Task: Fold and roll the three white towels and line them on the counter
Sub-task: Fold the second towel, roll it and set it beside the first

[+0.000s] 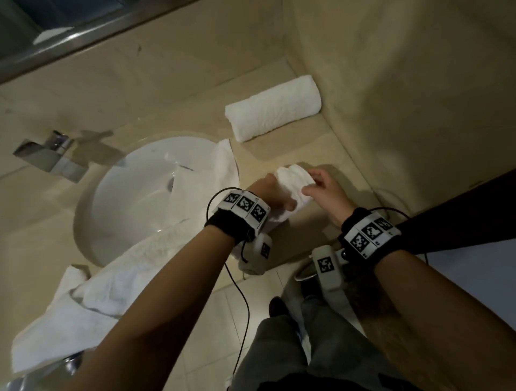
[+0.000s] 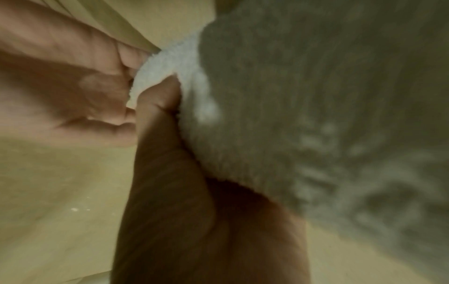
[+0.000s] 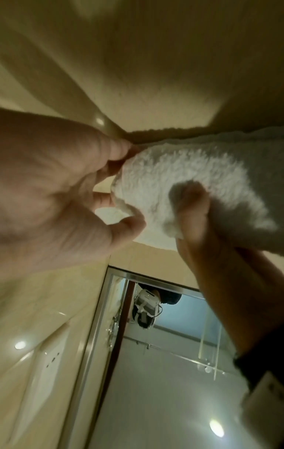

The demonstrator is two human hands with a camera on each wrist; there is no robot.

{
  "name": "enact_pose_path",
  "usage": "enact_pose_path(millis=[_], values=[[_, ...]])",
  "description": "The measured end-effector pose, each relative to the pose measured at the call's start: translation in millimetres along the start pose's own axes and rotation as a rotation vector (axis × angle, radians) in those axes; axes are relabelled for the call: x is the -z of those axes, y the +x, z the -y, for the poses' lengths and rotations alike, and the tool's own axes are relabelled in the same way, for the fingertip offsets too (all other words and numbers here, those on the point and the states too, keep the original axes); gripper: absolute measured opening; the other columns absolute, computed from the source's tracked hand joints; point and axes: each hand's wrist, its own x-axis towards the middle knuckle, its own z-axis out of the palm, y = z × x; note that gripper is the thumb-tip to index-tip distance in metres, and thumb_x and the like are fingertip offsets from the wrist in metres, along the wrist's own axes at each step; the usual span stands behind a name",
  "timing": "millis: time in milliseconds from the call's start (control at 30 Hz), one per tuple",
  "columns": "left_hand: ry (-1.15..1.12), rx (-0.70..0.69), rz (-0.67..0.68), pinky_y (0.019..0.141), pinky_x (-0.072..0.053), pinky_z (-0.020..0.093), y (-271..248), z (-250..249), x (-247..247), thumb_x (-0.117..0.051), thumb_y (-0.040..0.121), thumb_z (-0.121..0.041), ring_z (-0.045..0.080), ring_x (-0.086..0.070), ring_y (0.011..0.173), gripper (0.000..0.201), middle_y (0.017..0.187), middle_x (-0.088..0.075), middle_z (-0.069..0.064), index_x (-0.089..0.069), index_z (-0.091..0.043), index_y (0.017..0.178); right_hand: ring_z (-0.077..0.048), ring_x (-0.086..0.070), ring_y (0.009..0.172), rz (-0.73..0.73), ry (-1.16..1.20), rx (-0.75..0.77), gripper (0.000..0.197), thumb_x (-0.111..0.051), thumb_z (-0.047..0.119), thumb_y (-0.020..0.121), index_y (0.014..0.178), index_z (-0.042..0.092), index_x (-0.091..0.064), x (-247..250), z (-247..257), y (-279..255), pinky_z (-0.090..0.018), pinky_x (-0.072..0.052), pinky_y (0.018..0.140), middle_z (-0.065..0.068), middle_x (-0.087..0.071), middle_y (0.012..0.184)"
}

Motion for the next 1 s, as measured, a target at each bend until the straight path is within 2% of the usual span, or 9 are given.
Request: enact_pose_path(millis=[133,200,300,467,700,767,867,933,1000], values=[[0.024,0.004,-0.018,0.077,-0.05,0.028,2,-5,-2,-0.08,0.065,-0.028,0.023,-0.063,0.092,0.055,0.099,-0.064,0.007,-0.059,-0.008,0.112,-0.024,-0.056,0.098,0.086,0.037,-0.014,0.027,-0.063,0.01,0.083,0.102,0.022,-0.048,4,3,7,-0.036,-0.047,0.082,-0.01,-0.056,0.111],[0.02,-0.027,-0.042,0.075,-0.05,0.028,0,-8,-1,-0.08,0.052,-0.038,0.022,-0.062,0.092,0.067,0.1,-0.064,0.005,-0.059,-0.011,0.109,-0.021,-0.055,0.091,0.102,0.022,0.051,0.029,-0.062,0.003,0.08,0.089,0.026,-0.047,8,11,10,-0.033,-0.046,0.075,-0.007,-0.057,0.103],[-0.042,-0.084,-0.096,0.08,-0.054,0.038,2,-5,8,-0.077,0.035,-0.05,0.02,-0.06,0.095,0.089,0.105,-0.062,0.004,-0.053,-0.013,0.113,-0.015,-0.054,0.087,0.145,0.01,0.177,0.033,-0.06,-0.004,0.076,0.092,0.021,-0.047,13,23,11,-0.028,-0.045,0.07,-0.002,-0.058,0.096],[-0.239,-0.106,-0.078,0.084,-0.037,0.024,-11,0,28,-0.077,0.074,-0.027,0.014,-0.049,0.106,0.086,0.115,-0.049,0.0,-0.019,-0.01,0.136,-0.011,-0.056,0.088,0.176,-0.013,0.324,0.027,-0.062,-0.004,0.078,0.096,0.014,-0.051,7,32,11,-0.024,-0.045,0.076,0.002,-0.062,0.095],[-0.579,-0.04,-0.127,0.094,-0.043,0.031,-12,-5,23,-0.071,0.08,-0.028,0.018,-0.052,0.109,0.08,0.12,-0.051,0.003,-0.02,-0.015,0.139,-0.016,-0.056,0.095,0.137,0.059,0.307,0.018,-0.054,0.013,0.089,0.085,0.031,-0.055,-3,43,20,-0.029,-0.046,0.079,0.004,-0.06,0.097],[-0.799,0.01,-0.098,0.097,-0.046,0.038,-11,-7,20,-0.073,0.073,-0.032,0.021,-0.054,0.111,0.085,0.124,-0.053,0.005,-0.024,-0.017,0.141,-0.016,-0.056,0.099,0.155,0.106,0.262,0.012,-0.048,0.029,0.09,0.095,0.029,-0.059,0,47,25,-0.034,-0.047,0.085,0.003,-0.061,0.105],[-1.029,0.05,-0.03,0.088,-0.046,0.031,-12,-8,16,-0.065,0.07,-0.039,0.02,-0.056,0.108,0.074,0.119,-0.059,0.006,-0.04,-0.014,0.135,-0.023,-0.055,0.115,0.251,0.236,-0.024,0.043,-0.042,0.054,0.088,0.116,0.026,-0.059,3,40,38,-0.043,-0.043,0.1,-0.004,-0.059,0.127],[-1.117,0.108,-0.031,0.093,-0.042,0.033,-13,-5,14,-0.066,0.057,-0.044,0.023,-0.053,0.114,0.084,0.123,-0.058,0.008,-0.046,-0.012,0.132,-0.022,-0.06,0.107,0.359,0.278,-0.157,0.044,-0.04,0.056,0.089,0.111,0.024,-0.061,4,36,42,-0.04,-0.045,0.096,-0.008,-0.063,0.12],[-1.134,0.134,-0.051,0.098,-0.039,0.036,-12,-1,14,-0.066,0.05,-0.045,0.026,-0.052,0.115,0.086,0.122,-0.059,0.01,-0.051,-0.01,0.127,-0.018,-0.064,0.094,0.477,0.308,-0.184,0.037,-0.039,0.043,0.096,0.106,0.019,-0.064,4,37,40,-0.033,-0.049,0.084,-0.006,-0.069,0.103]])
